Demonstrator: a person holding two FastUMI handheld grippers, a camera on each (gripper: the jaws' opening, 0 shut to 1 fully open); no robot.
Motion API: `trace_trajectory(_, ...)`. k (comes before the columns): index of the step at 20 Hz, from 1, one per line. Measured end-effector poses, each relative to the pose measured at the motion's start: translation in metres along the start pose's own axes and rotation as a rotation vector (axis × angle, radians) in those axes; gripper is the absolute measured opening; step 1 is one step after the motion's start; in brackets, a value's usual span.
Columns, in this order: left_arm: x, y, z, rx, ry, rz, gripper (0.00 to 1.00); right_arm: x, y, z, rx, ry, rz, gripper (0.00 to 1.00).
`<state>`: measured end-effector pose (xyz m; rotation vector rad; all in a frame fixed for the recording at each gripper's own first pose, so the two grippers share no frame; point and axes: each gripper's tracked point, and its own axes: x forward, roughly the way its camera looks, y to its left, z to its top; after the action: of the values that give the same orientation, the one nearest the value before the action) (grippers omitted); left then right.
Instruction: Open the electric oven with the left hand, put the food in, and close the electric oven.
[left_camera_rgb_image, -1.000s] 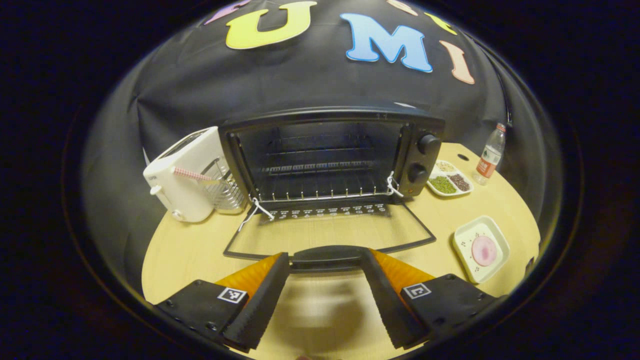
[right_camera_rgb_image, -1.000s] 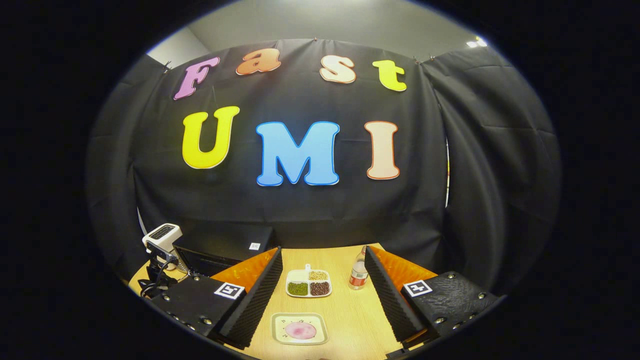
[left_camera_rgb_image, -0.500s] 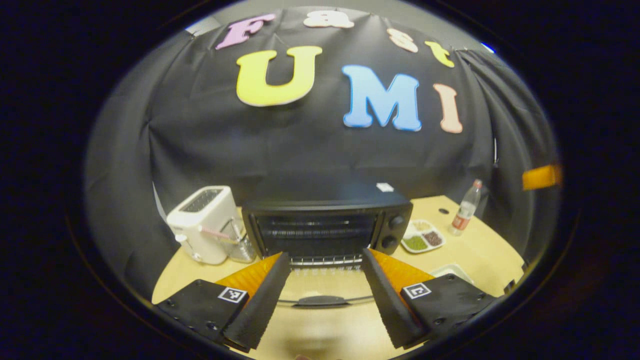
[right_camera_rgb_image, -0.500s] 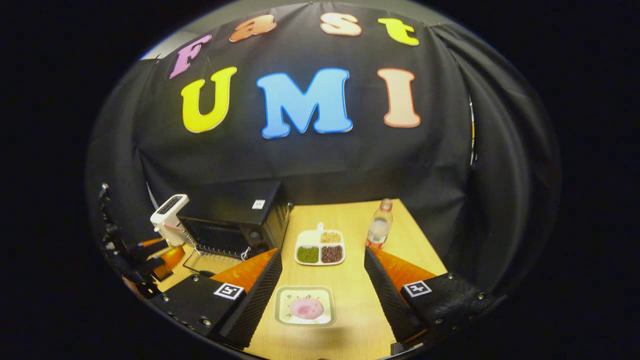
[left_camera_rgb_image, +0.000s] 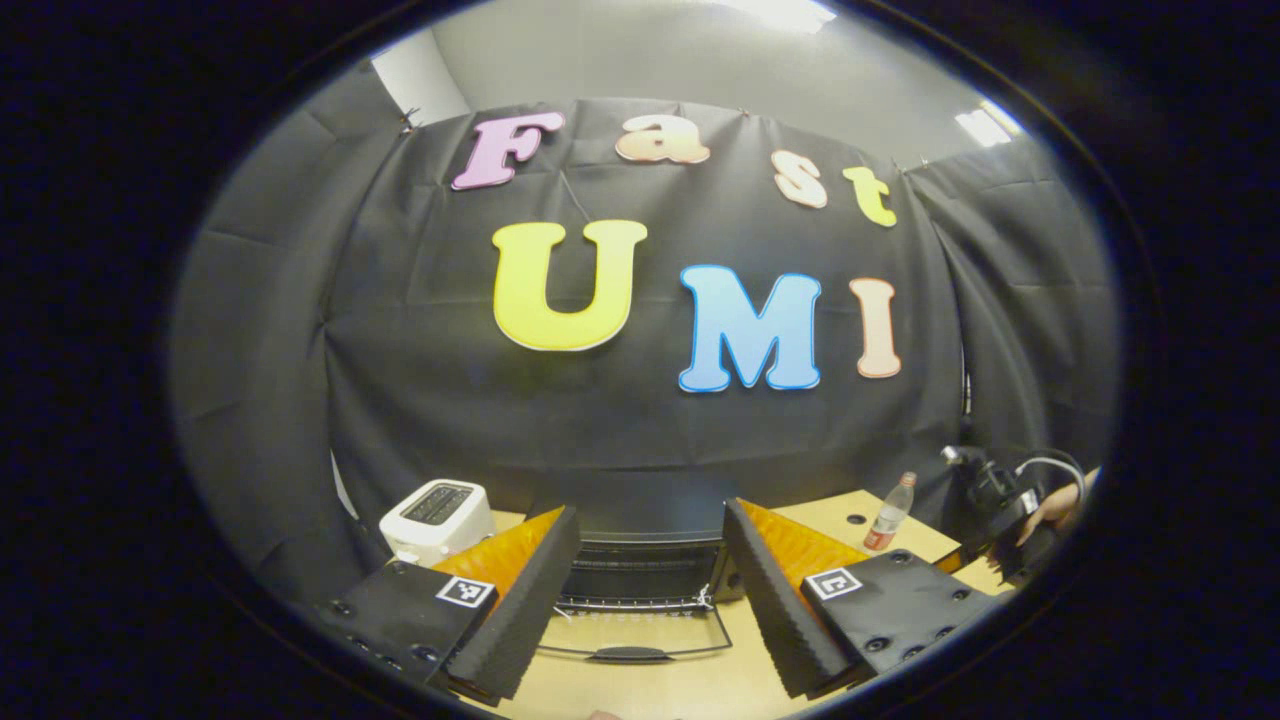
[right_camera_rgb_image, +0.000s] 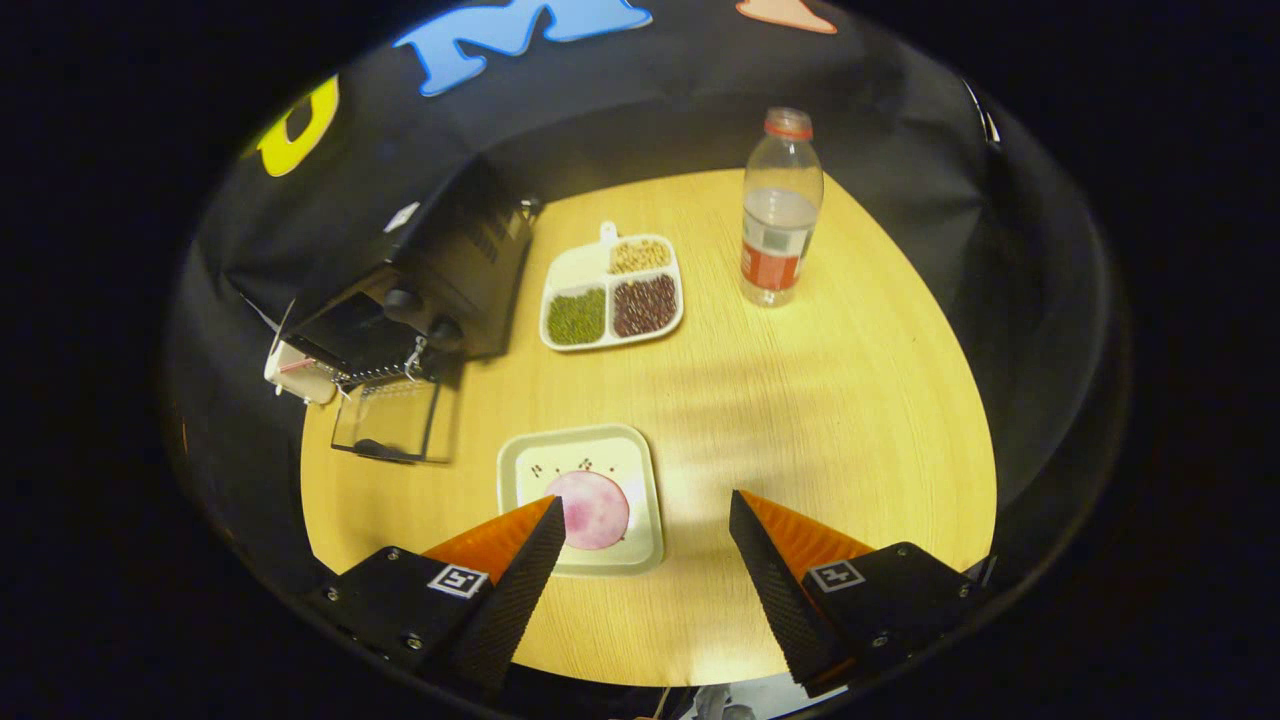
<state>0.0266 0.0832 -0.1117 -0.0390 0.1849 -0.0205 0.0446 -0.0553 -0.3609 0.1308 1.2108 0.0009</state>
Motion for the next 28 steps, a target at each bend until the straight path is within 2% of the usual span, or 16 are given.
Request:
trace_trajectory(3,-0.012,0.010,0.013,0.009,-0.034,0.023,1.00,0.029,-0.011,-0.003,-0.002,0.074,-0.027,1.00)
trace_trajectory(5,-0.016,0.018,0.005,0.023,-0.022,0.046,1.00,0.046,-0.010,-0.005,0.026,0.115,-0.025,1.00)
trace_trajectory(6,-0.018,0.021,-0.001,0.023,-0.008,0.055,0.97,0.054,-0.012,-0.008,0.031,0.137,-0.031,1.00)
trace_trajectory(11,-0.030,0.039,-0.017,0.016,0.037,0.101,1.00,0.082,-0.024,-0.016,-0.093,0.205,-0.130,1.00)
trace_trajectory(13,-0.032,0.045,-0.020,0.008,0.048,0.116,0.91,0.086,-0.022,-0.021,-0.121,0.228,-0.138,1.00)
trace_trajectory(14,-0.034,0.047,-0.020,0.003,0.049,0.121,1.00,0.089,-0.021,-0.018,-0.127,0.217,-0.139,1.00)
trace_trajectory(16,-0.034,0.051,-0.023,-0.007,0.057,0.130,1.00,0.090,-0.018,-0.017,-0.139,0.216,-0.132,0.98)
trace_trajectory(18,-0.034,0.050,-0.025,-0.023,0.058,0.130,1.00,0.091,-0.012,-0.019,-0.168,0.228,-0.111,0.90)
trace_trajectory(21,-0.032,0.044,-0.023,-0.033,0.050,0.113,1.00,0.088,-0.002,-0.026,-0.120,0.252,-0.065,0.15)
trace_trajectory(22,-0.032,0.042,-0.019,-0.030,0.045,0.105,1.00,0.081,-0.003,-0.010,-0.098,0.230,-0.054,0.15)
trace_trajectory(23,-0.032,0.040,-0.017,-0.025,0.038,0.097,1.00,0.089,-0.003,-0.023,-0.077,0.244,-0.024,0.03)
trace_trajectory(26,-0.032,0.036,-0.010,-0.014,0.025,0.080,1.00,0.087,-0.004,-0.029,-0.008,0.212,0.031,0.01)
trace_trajectory(28,-0.032,0.036,-0.007,-0.012,0.026,0.074,1.00,0.085,0.005,-0.041,0.084,0.205,0.123,0.00)
